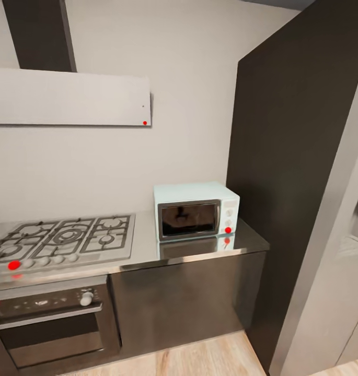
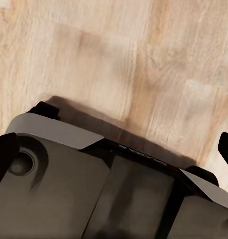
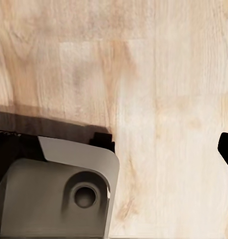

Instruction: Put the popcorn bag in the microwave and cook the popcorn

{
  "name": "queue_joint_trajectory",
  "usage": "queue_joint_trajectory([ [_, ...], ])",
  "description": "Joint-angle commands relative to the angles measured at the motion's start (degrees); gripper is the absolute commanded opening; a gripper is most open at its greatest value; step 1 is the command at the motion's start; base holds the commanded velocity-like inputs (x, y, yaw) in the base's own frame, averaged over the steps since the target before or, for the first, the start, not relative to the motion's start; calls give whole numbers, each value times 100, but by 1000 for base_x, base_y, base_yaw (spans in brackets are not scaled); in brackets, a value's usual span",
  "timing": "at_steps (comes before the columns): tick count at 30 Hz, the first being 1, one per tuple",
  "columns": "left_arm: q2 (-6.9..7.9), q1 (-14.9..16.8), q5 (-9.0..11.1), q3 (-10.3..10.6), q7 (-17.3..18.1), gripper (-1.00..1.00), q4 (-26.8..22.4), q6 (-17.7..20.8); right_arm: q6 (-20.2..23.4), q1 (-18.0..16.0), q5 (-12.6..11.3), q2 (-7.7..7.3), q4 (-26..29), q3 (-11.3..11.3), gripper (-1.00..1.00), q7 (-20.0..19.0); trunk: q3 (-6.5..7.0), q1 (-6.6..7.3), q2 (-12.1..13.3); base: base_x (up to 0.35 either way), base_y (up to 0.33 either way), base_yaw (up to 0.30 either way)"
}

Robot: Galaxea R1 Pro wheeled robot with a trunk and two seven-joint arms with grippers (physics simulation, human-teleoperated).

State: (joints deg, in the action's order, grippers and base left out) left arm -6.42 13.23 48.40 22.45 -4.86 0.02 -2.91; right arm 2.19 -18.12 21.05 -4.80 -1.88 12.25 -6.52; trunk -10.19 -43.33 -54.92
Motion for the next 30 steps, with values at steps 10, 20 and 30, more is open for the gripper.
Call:
queue_joint_trajectory([
  [10, 9, 4, 46, 40, -15, 100, 1, -8, 10, 54, 48, 5, -5, 49, 100, -7, -8, -1, -6, 0, 0, 300],
  [20, -2, 4, 47, 48, -20, 100, 6, -8, -6, 54, 29, 13, 2, 62, 100, -10, -8, -1, -6, 0, -1, 280],
  [30, -9, 4, 47, 49, -24, 100, 7, 1, 2, 54, -11, 7, 3, 118, 100, -7, -8, -1, -6, 0, -227, 20],
])
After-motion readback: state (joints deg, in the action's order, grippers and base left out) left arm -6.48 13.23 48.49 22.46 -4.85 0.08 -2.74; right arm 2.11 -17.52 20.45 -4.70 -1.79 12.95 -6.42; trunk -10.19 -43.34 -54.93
